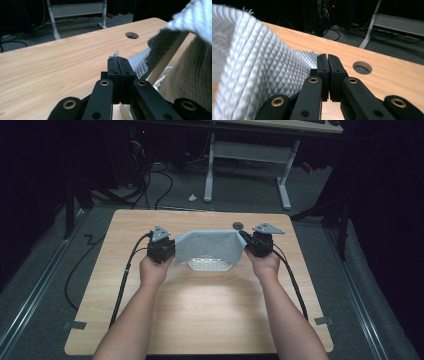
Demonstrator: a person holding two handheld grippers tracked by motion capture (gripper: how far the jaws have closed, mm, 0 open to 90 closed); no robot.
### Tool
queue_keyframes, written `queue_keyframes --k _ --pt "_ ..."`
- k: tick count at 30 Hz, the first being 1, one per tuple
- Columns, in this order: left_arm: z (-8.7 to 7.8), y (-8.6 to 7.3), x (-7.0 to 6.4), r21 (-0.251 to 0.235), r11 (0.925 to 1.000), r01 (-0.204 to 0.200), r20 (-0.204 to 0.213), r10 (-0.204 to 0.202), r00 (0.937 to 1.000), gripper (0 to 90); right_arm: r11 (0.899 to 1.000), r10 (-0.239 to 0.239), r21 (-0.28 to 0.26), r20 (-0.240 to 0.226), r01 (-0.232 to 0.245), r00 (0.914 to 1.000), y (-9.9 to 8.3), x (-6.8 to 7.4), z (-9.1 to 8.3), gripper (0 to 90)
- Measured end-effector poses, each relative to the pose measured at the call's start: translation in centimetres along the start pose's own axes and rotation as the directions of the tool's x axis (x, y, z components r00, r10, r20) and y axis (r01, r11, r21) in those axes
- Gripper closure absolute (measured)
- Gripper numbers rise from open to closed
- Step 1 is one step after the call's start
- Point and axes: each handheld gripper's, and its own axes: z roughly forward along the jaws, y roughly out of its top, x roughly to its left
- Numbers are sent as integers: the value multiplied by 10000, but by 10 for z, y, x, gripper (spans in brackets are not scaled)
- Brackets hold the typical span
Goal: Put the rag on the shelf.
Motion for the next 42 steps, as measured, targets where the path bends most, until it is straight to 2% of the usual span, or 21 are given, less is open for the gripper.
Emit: queue_keyframes --k 4,10,18,21,24,29,36,42 --pt "1 -4 -1 107 9999 -2 68 1 10000 893 9999 99 -38 -35 -99 9999 -4 2 3 895" --pt "4 -7 -4 298 9995 -44 182 39 9998 891 9993 214 298 75 -216 9997 -15 3 6 894" --pt "6 -13 -3 433 9990 130 224 -140 9997 881 9988 85 476 46 -87 10000 -22 6 9 891" --pt "6 -14 -2 457 9988 189 188 -198 9996 849 9990 215 387 74 -217 9997 -26 4 9 872" --pt "4 -16 0 369 9989 295 -112 -291 9995 734 9977 372 566 141 -379 9992 -30 1 9 821" --pt "-2 -17 8 213 9985 499 -630 -485 9968 620 9977 378 548 330 -396 9987 -31 -6 5 764" --pt "-13 -21 16 145 9985 532 -974 -516 9939 578 9985 286 449 581 -312 9979 -30 -11 -1 718" --pt "-22 -27 25 160 9977 665 -1207 -641 9906 550 9987 454 175 826 -470 9955 -32 -17 -10 694"
